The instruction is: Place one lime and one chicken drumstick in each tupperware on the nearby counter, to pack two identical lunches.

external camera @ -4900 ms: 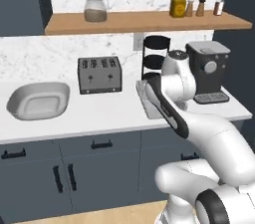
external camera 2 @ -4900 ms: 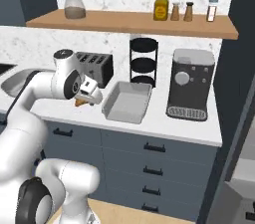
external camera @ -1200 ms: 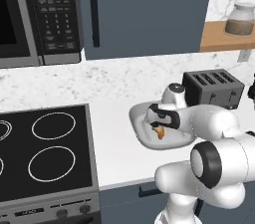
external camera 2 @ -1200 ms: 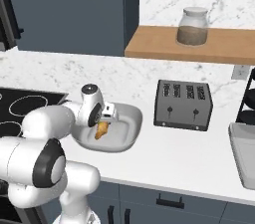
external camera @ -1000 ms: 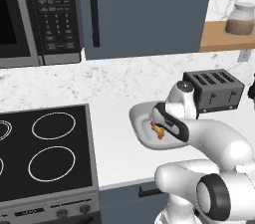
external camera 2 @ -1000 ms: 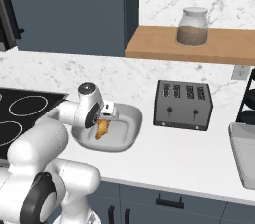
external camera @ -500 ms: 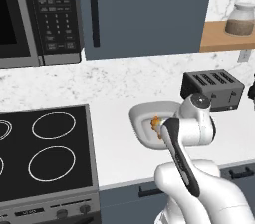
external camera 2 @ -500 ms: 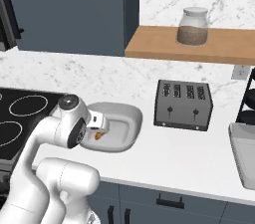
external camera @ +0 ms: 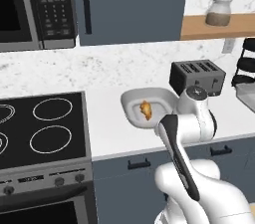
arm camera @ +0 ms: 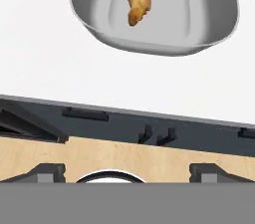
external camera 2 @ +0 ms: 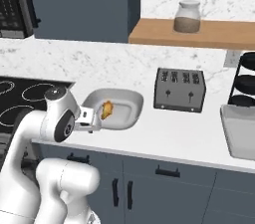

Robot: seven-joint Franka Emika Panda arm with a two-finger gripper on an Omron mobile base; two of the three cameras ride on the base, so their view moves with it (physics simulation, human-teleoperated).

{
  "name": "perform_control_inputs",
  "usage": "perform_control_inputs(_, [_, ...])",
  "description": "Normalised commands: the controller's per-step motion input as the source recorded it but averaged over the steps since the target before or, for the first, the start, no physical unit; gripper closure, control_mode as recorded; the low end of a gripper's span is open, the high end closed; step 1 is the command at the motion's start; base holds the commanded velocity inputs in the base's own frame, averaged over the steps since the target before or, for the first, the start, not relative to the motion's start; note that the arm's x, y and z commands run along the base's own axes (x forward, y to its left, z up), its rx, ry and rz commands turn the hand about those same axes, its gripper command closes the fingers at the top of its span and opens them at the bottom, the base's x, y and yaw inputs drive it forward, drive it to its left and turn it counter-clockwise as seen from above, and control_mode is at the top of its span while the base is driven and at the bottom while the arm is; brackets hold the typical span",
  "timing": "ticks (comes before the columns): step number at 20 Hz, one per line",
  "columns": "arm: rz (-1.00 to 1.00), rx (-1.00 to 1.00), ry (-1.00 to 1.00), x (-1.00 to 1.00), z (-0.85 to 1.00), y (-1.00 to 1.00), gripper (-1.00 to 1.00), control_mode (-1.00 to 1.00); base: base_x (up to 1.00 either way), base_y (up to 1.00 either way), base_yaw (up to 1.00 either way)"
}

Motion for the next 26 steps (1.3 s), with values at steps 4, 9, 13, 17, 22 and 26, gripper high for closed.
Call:
perform_control_inputs(4, [0.0,0.0,0.0,0.0,0.0,0.0,-1.0,1.0,-0.57,-0.98,-0.05])
perform_control_inputs(9, [0.0,0.0,0.0,0.0,0.0,0.0,-1.0,1.0,-0.4,-1.0,-0.04])
perform_control_inputs(13, [0.0,0.0,0.0,0.0,0.0,0.0,-1.0,1.0,-0.45,-1.0,0.0])
perform_control_inputs(17, [0.0,0.0,0.0,0.0,0.0,0.0,-1.0,1.0,-0.71,-1.0,0.0])
perform_control_inputs(22, [0.0,0.0,0.0,0.0,0.0,0.0,-1.0,1.0,-0.69,-1.0,0.0])
perform_control_inputs(26, [0.0,0.0,0.0,0.0,0.0,0.0,-1.0,1.0,-0.55,-1.0,0.0])
